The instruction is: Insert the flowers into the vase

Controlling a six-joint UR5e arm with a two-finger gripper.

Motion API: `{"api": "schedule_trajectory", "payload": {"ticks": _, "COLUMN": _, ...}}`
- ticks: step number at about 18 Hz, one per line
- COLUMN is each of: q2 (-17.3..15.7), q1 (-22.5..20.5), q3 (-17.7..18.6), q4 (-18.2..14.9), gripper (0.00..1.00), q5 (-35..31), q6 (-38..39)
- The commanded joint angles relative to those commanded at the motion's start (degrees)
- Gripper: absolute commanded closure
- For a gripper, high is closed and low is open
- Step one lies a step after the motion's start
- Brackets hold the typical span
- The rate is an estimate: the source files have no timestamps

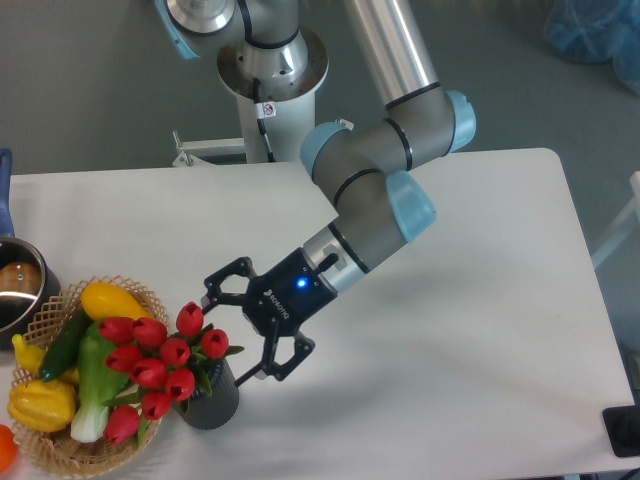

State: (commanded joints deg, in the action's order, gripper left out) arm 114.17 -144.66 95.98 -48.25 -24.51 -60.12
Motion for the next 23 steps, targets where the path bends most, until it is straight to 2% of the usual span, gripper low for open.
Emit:
{"api": "schedule_trajectory", "payload": {"ticks": 5, "q2": -3.51, "q1": -1.76, "q3": -0.26, "q4": 0.0, "gripper": 0.0, "q5": -11.67, "q6": -0.44}}
{"api": "schedule_trajectory", "payload": {"ticks": 7, "q2": -5.09, "q1": -1.94, "q3": -0.61, "q4": 0.09, "gripper": 0.0, "q5": -18.52, "q6": -0.7}}
{"api": "schedule_trajectory", "payload": {"ticks": 10, "q2": -6.24, "q1": -2.38, "q3": -0.7, "q4": 0.0, "gripper": 0.0, "q5": -28.02, "q6": -6.92}}
{"api": "schedule_trajectory", "payload": {"ticks": 12, "q2": -7.47, "q1": -2.38, "q3": -0.7, "q4": 0.09, "gripper": 0.0, "q5": -35.3, "q6": -8.17}}
{"api": "schedule_trajectory", "payload": {"ticks": 16, "q2": -7.82, "q1": -3.25, "q3": -0.62, "q4": -0.09, "gripper": 0.0, "q5": -48.85, "q6": -11.32}}
{"api": "schedule_trajectory", "payload": {"ticks": 21, "q2": -8.7, "q1": -6.24, "q3": -0.27, "q4": -0.35, "gripper": 0.0, "q5": -52.91, "q6": -12.66}}
{"api": "schedule_trajectory", "payload": {"ticks": 23, "q2": -9.23, "q1": -7.73, "q3": -0.26, "q4": -1.49, "gripper": 0.0, "q5": -55.89, "q6": -12.66}}
